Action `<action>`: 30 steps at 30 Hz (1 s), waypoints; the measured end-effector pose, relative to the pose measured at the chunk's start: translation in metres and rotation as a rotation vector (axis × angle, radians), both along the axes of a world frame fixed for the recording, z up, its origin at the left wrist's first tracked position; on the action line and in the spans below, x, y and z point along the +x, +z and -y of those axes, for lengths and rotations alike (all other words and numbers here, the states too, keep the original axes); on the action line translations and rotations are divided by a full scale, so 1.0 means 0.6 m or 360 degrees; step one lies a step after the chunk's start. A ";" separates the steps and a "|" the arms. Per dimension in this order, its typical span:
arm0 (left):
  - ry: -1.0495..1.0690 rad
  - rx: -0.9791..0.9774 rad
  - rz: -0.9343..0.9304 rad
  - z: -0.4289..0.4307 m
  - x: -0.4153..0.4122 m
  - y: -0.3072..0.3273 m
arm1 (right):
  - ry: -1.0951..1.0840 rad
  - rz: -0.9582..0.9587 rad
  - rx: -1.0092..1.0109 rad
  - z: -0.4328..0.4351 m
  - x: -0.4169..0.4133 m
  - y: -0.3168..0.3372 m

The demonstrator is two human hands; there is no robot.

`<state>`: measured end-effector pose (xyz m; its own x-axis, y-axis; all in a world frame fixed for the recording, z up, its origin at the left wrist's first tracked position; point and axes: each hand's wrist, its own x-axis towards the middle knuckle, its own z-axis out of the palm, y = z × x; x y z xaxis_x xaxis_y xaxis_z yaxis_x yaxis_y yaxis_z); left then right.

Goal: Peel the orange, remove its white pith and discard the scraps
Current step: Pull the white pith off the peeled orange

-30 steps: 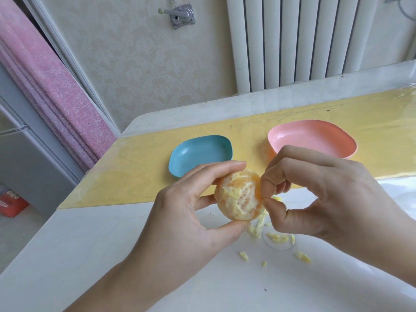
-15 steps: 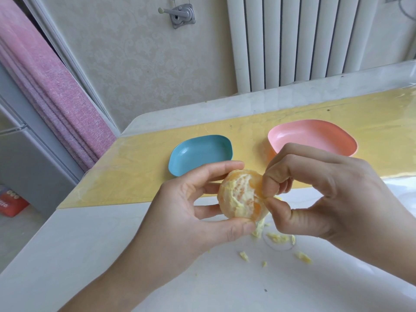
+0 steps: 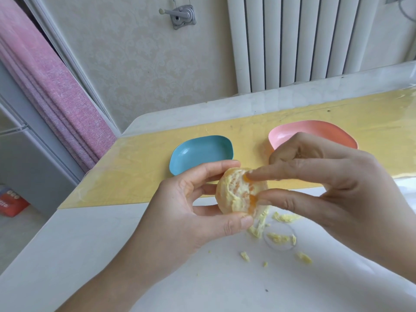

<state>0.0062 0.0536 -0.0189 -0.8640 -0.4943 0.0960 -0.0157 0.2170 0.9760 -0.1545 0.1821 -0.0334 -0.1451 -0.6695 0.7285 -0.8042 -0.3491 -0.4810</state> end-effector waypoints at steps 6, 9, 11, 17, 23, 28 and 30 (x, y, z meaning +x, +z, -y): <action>0.0000 -0.0010 0.0007 0.000 -0.001 -0.003 | -0.0099 -0.0092 -0.0069 0.000 0.007 0.000; -0.0002 -0.0012 -0.0001 0.000 -0.002 -0.006 | -0.0178 -0.0238 -0.0079 0.001 0.009 -0.005; 0.0002 -0.0011 -0.0009 0.000 -0.003 -0.007 | -0.0198 -0.0280 -0.0079 0.002 0.008 -0.008; 0.0057 -0.0088 0.0017 -0.003 -0.005 -0.010 | -0.0192 -0.0271 0.0012 0.003 0.008 -0.008; 0.0280 -0.0421 0.0092 -0.015 -0.001 -0.006 | -0.0133 -0.0162 0.0115 0.006 0.009 -0.013; 0.0408 -0.0640 0.0102 -0.022 -0.001 -0.005 | -0.0043 -0.0071 0.0153 0.006 0.012 -0.013; 0.0438 -0.0671 0.0093 -0.022 -0.002 -0.004 | -0.0003 -0.0051 0.0168 0.006 0.015 -0.014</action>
<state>0.0052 0.0669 -0.0214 -0.7171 -0.6331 0.2915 -0.1797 0.5720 0.8003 -0.1453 0.1784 -0.0417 -0.1241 -0.7423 0.6585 -0.8206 -0.2964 -0.4887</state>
